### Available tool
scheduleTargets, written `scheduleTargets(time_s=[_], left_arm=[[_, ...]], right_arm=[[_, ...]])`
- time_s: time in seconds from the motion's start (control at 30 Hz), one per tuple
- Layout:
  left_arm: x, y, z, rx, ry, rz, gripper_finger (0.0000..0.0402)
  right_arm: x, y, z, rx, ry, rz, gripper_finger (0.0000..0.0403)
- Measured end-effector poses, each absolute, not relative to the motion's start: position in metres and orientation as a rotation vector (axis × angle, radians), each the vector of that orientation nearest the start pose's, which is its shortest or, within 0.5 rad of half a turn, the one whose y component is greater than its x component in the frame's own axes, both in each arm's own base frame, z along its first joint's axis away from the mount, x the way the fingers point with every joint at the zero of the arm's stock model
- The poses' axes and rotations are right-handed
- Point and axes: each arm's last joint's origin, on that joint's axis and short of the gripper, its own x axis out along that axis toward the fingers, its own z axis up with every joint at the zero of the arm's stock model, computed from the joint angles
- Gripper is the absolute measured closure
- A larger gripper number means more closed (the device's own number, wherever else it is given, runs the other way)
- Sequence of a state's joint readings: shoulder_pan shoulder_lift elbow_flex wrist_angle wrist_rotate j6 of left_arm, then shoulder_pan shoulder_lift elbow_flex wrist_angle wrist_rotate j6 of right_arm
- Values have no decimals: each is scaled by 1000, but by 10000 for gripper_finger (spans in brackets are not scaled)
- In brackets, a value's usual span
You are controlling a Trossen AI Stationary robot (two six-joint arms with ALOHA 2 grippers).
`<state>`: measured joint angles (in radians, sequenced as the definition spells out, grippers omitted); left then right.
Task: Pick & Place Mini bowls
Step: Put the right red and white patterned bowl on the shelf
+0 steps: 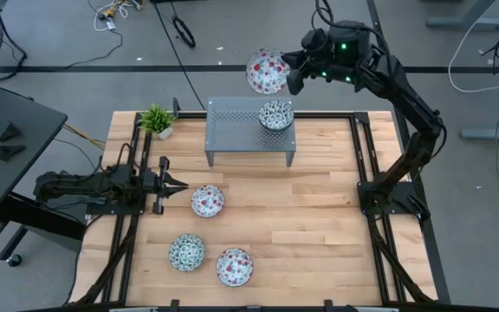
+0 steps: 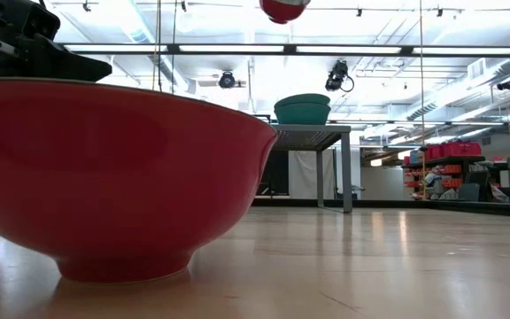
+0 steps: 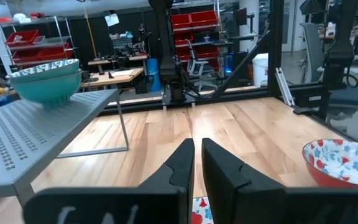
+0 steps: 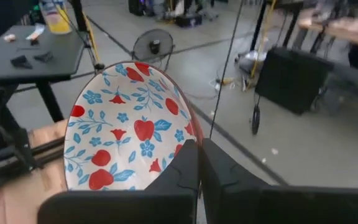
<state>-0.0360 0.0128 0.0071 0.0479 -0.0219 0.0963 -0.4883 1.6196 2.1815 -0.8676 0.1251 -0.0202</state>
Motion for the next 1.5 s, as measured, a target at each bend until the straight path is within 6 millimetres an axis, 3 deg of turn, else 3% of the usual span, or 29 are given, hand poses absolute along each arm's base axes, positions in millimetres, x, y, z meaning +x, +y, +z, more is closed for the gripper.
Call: scheduleTargets(time_s=[0.27,0.7,0.8,0.9,1.27,1.5], left_arm=[[98,-3,174,186,-84,-6,365],[84,-2,216,107,-545,28,365],[78,1,225,18,-632,113,365],[76,5,237,-6,-609,257,365],[90,9,311,98,-510,441,361],[115,10,357,170,-433,539,296]], right_arm=[[269,-140,534,-185,240,-867,403],[289,-146,526,-182,217,-893,403],[295,-147,524,-182,217,-883,403],[299,-148,522,-186,208,-883,403],[300,-149,525,-181,171,-888,403],[300,-148,525,-182,169,-863,403]])
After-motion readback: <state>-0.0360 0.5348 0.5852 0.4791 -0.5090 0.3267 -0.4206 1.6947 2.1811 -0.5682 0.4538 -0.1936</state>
